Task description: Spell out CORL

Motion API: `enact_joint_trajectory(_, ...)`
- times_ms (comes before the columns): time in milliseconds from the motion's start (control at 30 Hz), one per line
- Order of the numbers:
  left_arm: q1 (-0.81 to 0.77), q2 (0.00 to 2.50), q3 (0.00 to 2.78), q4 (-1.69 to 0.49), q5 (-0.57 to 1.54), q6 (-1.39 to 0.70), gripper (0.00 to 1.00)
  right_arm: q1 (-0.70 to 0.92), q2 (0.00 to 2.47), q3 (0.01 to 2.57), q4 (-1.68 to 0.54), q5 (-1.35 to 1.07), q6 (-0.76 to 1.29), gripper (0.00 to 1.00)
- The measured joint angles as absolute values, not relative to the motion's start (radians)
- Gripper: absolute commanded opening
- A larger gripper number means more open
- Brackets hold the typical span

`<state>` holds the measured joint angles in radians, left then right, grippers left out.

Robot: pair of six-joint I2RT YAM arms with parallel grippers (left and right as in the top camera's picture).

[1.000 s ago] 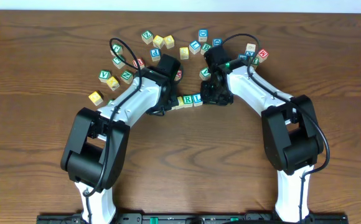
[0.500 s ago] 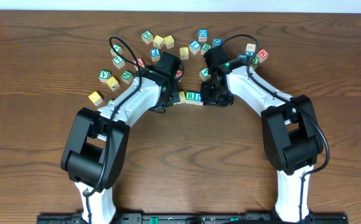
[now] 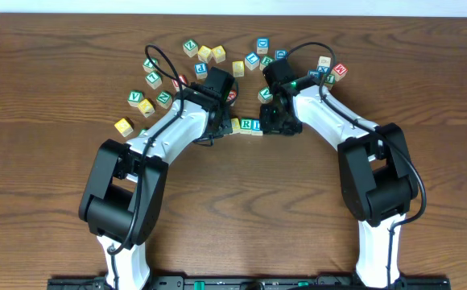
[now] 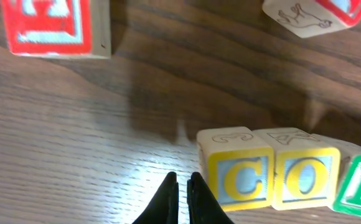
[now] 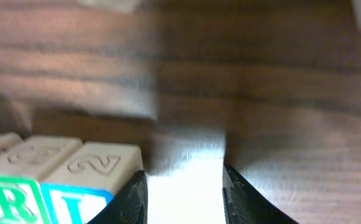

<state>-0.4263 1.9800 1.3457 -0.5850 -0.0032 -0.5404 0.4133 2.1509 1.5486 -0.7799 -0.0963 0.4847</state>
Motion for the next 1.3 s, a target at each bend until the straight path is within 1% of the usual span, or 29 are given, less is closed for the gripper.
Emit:
enact_joint_trajectory(300, -0.426, 1.98, 1.346, -0.545, -0.052, -0.492, 0.08, 0.399, 2.152, 1.549, -0.694, -0.075, 0.453, 0.33)
enact_joint_trajectory(700, -0.426, 1.98, 1.346, -0.528, -0.063, -0.473, 0.08, 0.43, 2.152, 1.549, -0.677, -0.069, 0.435, 0.33)
enact_joint_trajectory(1300, -0.437, 1.98, 1.346, -0.527, -0.056, -0.47, 0.08, 0.43, 2.153, 1.549, -0.685, -0.054, 0.415, 0.32)
